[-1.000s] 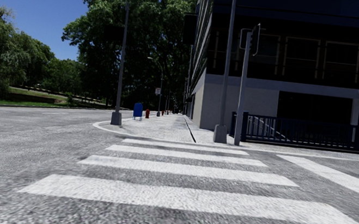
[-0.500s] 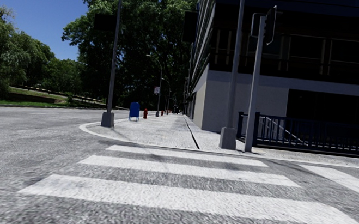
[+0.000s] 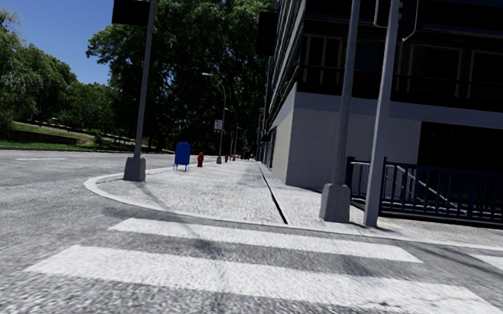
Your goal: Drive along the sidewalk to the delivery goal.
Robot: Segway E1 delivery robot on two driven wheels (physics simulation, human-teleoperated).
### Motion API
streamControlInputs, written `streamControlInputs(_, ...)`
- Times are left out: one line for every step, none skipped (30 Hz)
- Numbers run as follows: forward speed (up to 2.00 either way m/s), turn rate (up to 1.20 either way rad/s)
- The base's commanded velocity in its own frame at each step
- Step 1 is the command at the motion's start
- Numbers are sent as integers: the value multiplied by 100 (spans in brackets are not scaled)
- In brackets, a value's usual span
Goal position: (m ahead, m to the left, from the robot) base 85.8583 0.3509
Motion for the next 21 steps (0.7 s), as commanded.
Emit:
streamControlInputs(200,0)
streamControlInputs(200,0)
streamControlInputs(200,0)
streamControlInputs(200,0)
streamControlInputs(200,0)
streamControlInputs(200,0)
streamControlInputs(200,0)
streamControlInputs(200,0)
streamControlInputs(200,0)
streamControlInputs(200,0)
streamControlInputs(200,0)
streamControlInputs(200,0)
streamControlInputs(200,0)
streamControlInputs(200,0)
streamControlInputs(200,0)
streamControlInputs(200,0)
streamControlInputs(200,0)
streamControlInputs(200,0)
streamControlInputs(200,0)
streamControlInputs(200,0)
streamControlInputs(200,0)
